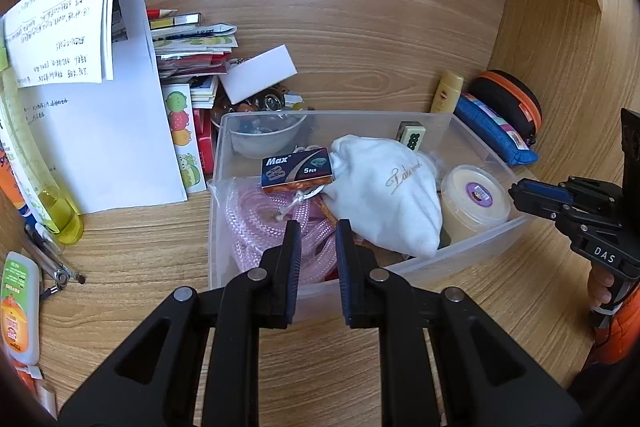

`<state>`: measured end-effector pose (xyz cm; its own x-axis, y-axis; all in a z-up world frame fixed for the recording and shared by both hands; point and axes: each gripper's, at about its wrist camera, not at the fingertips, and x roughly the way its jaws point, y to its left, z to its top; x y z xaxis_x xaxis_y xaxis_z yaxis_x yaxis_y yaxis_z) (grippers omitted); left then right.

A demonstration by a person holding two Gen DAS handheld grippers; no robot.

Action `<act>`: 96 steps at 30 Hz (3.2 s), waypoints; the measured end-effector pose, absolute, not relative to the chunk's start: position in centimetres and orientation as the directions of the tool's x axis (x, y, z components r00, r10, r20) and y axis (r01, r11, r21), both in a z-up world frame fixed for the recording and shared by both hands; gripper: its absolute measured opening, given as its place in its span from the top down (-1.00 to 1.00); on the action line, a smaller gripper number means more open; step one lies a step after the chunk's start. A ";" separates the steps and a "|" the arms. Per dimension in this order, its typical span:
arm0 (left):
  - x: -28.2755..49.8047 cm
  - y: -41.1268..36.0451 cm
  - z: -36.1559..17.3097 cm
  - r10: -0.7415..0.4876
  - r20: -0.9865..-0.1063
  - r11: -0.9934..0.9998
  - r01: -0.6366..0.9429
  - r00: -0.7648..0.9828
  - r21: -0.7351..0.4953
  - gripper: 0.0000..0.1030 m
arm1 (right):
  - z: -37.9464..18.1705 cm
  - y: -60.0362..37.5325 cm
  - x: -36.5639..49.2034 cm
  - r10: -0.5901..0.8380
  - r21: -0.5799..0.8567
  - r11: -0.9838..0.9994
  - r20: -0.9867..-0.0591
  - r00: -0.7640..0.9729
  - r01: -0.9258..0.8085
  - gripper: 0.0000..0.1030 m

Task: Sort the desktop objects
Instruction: 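Lift the shell and black piece and carry both over the clear box, then lower the shell and black piece into the clear box and open both grippers, then move the left gripper to the pink round compact while the right gripper reaches the teal cylinder, then grasp the pink round compact with the left gripper while the right gripper grasps the teal cylinder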

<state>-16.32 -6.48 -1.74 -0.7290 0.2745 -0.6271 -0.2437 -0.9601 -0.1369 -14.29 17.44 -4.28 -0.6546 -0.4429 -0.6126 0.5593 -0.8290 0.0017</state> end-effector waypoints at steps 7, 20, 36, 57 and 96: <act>-16.4 -6.5 -1.8 0.269 -0.624 -0.962 -0.238 -0.734 -0.135 0.57 | -4.4 16.9 -14.1 -0.418 -0.033 -0.834 -0.615 -0.669 0.551 0.72; -15.0 -7.0 -0.5 0.257 -0.568 -0.966 -0.224 -0.782 -0.129 -0.05 | -3.8 16.6 -13.0 -0.406 -0.040 -0.840 -0.615 -0.676 0.541 0.34; -9.8 -7.1 0.8 0.184 -0.509 -0.983 -0.168 -0.841 -0.076 -0.63 | -4.3 16.1 -8.5 -0.436 -0.075 -0.802 -0.605 -0.666 0.592 -0.19; -2.6 -5.4 0.9 0.192 -0.501 -0.980 -0.189 -0.844 -0.058 -0.95 | -6.0 16.9 -2.2 -0.521 -0.001 -0.755 -0.605 -0.602 0.655 -0.46; -4.0 -0.8 -5.6 0.340 -0.675 -0.936 -0.306 -0.655 -0.175 -0.95 | -11.4 12.8 -0.9 -0.513 -0.006 -0.680 -0.710 -0.481 0.734 -0.38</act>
